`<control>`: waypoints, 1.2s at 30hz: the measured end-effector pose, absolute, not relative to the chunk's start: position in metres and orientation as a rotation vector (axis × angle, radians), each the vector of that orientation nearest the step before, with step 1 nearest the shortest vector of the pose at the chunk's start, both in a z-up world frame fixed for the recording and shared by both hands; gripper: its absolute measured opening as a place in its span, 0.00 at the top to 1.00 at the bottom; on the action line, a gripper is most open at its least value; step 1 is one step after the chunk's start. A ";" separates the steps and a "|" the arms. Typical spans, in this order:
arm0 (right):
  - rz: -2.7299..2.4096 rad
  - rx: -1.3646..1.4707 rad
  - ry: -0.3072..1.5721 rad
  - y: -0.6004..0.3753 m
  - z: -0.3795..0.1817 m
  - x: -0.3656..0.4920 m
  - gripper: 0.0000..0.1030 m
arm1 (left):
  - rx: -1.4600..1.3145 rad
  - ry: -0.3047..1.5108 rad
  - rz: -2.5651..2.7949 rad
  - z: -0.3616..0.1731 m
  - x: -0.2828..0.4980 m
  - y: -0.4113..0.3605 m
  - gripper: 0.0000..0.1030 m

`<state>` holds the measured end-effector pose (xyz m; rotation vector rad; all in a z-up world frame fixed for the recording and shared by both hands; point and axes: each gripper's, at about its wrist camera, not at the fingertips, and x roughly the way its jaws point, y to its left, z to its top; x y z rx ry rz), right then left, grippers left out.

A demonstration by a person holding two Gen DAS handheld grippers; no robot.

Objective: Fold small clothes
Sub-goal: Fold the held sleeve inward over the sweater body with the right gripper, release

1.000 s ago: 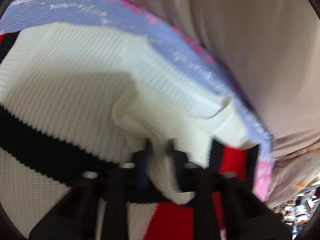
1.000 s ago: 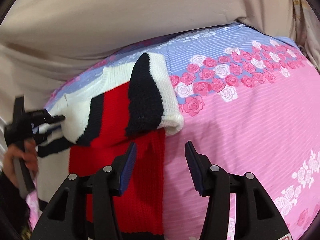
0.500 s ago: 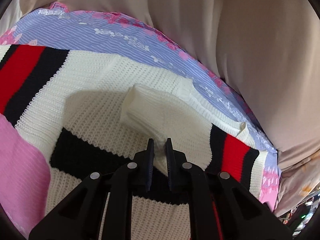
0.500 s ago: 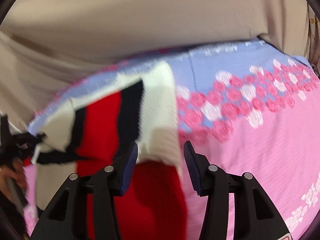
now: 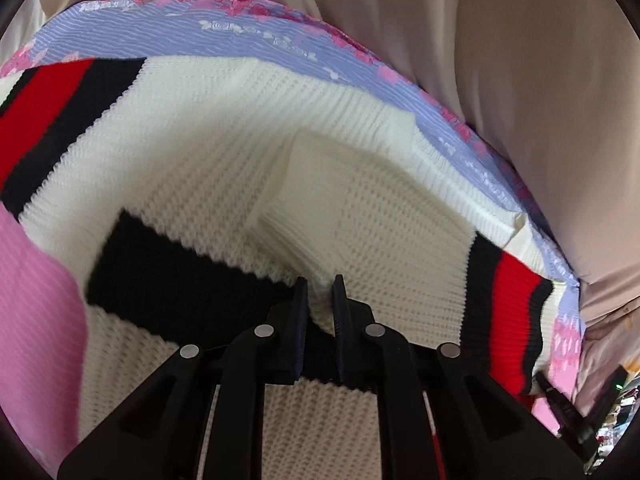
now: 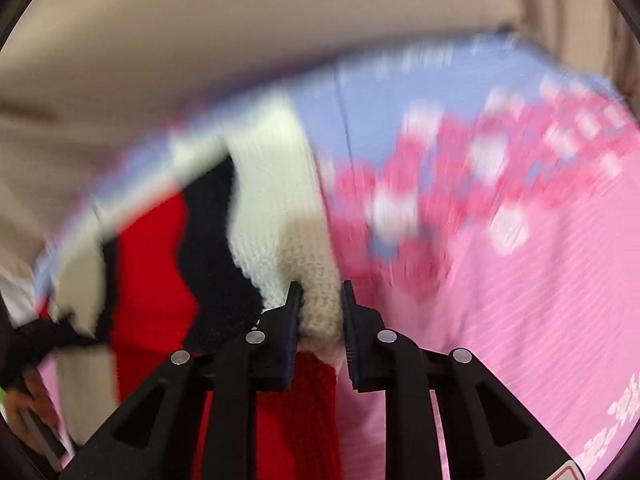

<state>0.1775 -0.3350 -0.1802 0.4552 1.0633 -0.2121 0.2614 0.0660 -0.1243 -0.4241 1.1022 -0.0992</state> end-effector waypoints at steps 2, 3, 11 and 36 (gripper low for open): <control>-0.204 0.420 1.053 -0.332 -0.171 0.179 0.82 | -0.403 1.099 -0.094 -0.122 0.261 0.063 0.89; -0.209 0.434 1.010 -0.331 -0.157 0.175 0.81 | -0.411 1.102 -0.095 -0.121 0.261 0.063 0.89; -0.261 0.230 1.025 -0.297 -0.169 0.176 0.88 | -0.405 1.102 -0.084 -0.122 0.258 0.062 0.88; -0.019 0.295 1.095 -0.185 -0.116 0.104 0.90 | -0.847 0.863 0.460 -0.101 0.240 0.384 0.46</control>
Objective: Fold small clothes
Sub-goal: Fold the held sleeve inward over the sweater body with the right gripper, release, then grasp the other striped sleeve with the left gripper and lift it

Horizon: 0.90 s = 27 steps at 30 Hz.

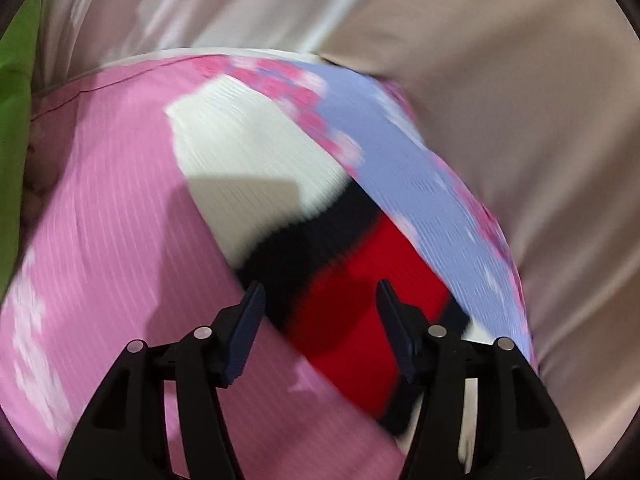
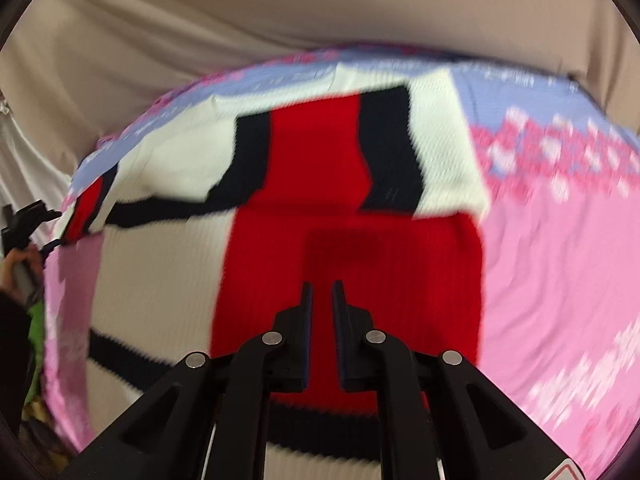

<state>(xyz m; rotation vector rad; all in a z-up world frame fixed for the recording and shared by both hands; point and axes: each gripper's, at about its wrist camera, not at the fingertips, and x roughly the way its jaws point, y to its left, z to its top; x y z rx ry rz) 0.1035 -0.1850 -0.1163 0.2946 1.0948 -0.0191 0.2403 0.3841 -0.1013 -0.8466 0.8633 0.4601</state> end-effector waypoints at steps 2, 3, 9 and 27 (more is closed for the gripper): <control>-0.014 0.274 1.117 -0.171 -0.117 0.096 0.90 | -0.888 0.857 0.500 -0.109 0.248 0.404 0.46; -0.011 0.256 1.127 -0.166 -0.117 0.093 0.90 | -0.922 0.857 0.524 -0.114 0.250 0.412 0.47; -0.010 0.240 1.127 -0.157 -0.110 0.087 0.86 | -1.007 0.790 0.423 -0.092 0.269 0.418 1.00; -0.055 0.311 1.052 -0.194 -0.096 0.080 0.75 | -0.806 0.847 -0.093 -0.027 0.255 0.184 0.79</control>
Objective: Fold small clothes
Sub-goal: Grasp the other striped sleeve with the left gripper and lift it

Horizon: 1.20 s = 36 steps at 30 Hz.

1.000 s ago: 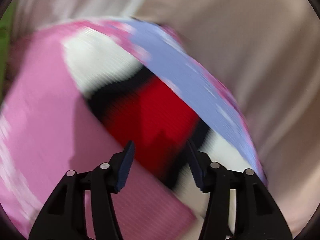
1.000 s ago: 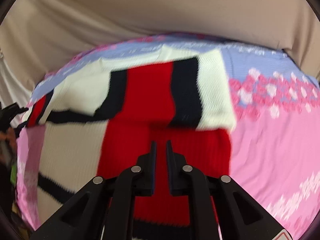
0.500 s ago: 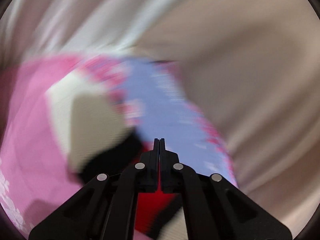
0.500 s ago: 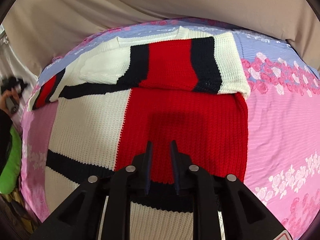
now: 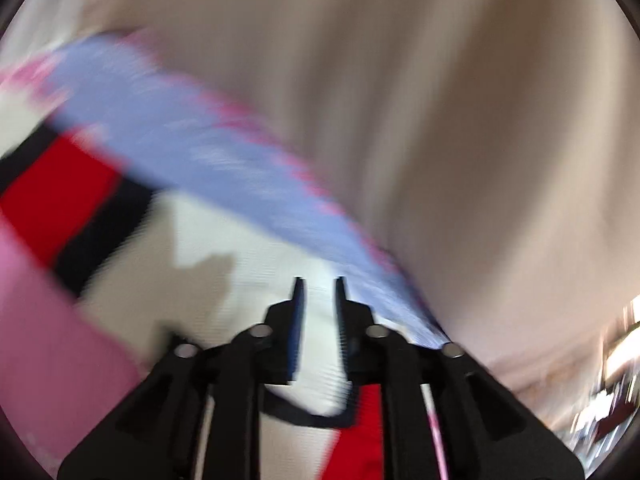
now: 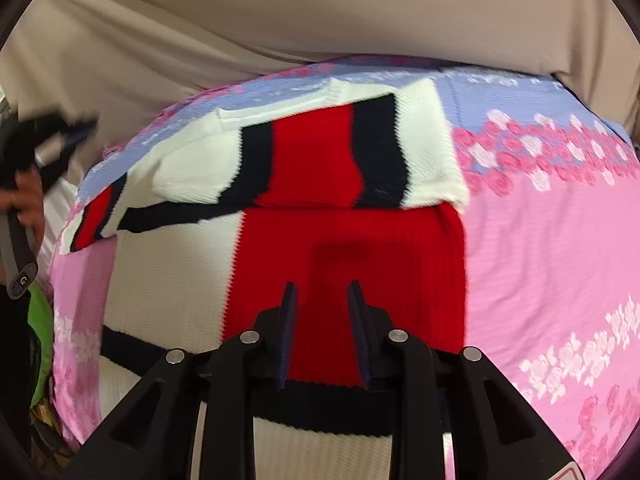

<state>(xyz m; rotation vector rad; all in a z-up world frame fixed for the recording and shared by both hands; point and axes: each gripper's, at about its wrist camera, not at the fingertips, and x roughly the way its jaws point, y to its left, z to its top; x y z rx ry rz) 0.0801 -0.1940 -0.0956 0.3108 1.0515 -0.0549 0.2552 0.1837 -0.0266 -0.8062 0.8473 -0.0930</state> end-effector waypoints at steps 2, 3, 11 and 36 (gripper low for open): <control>-0.079 0.324 1.066 -0.201 -0.101 0.075 0.75 | -0.848 0.847 0.100 -0.047 0.250 0.246 0.70; -0.086 0.332 1.073 -0.203 -0.104 0.072 0.75 | -0.846 0.842 0.213 -0.055 0.246 0.281 0.68; -0.074 0.300 1.138 -0.185 -0.116 0.077 0.75 | -0.952 0.855 0.566 -0.116 0.236 0.438 0.66; -0.095 0.270 1.119 -0.186 -0.108 0.069 0.66 | -0.968 0.858 0.603 -0.102 0.230 0.400 0.43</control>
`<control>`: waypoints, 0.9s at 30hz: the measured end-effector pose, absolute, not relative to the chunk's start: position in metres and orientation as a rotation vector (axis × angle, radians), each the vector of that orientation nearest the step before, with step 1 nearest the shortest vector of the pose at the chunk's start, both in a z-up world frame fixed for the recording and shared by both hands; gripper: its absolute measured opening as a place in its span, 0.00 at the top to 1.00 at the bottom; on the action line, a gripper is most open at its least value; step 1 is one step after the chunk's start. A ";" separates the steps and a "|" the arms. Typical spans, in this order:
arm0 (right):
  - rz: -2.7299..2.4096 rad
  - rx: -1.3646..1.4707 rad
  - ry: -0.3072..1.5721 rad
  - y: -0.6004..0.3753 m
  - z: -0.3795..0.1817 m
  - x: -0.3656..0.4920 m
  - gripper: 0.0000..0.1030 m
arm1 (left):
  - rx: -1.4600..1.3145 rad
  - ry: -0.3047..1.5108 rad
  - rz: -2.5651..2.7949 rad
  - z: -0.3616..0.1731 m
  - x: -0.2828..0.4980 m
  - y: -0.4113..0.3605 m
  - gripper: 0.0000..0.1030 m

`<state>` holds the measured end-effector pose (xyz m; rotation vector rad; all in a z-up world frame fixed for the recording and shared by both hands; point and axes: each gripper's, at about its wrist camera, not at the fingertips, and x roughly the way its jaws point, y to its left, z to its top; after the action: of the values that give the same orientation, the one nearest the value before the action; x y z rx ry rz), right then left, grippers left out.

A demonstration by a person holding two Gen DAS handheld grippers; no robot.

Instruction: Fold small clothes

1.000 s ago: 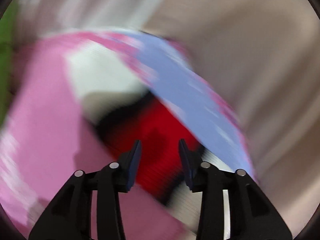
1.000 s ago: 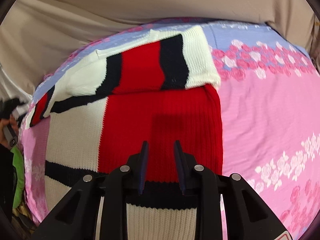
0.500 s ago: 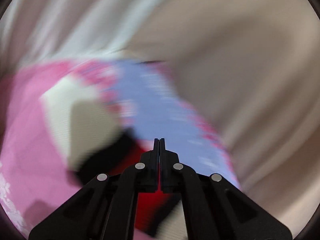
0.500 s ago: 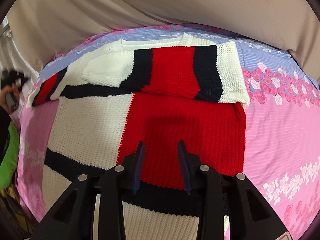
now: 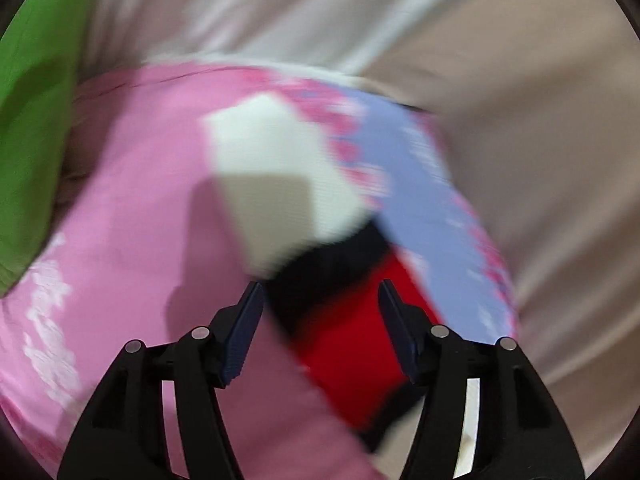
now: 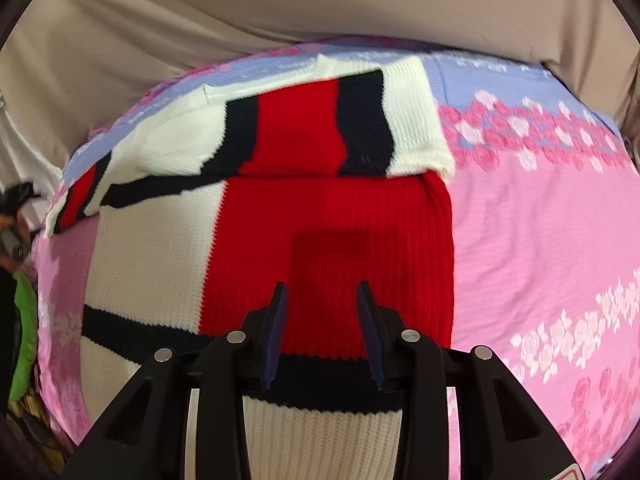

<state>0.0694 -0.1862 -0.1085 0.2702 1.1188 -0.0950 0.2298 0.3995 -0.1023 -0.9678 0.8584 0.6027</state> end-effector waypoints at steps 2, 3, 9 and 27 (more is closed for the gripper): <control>-0.094 0.277 1.136 -0.184 -0.113 0.070 0.66 | -1.017 0.879 0.618 -0.121 0.231 0.417 0.43; -0.090 0.281 1.144 -0.182 -0.115 0.071 0.66 | -1.046 0.878 0.603 -0.128 0.234 0.424 0.43; -0.039 0.242 1.127 -0.158 -0.105 0.087 0.64 | -1.120 0.810 0.527 -0.149 0.268 0.439 0.93; -0.065 0.303 1.064 -0.189 -0.102 0.100 0.61 | -0.415 0.995 -0.304 -0.069 0.235 0.017 0.82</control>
<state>0.1003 -0.1894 -0.1015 0.3034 1.0637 -0.0654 0.2354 0.0172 -0.0689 -0.4154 0.9951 -0.3042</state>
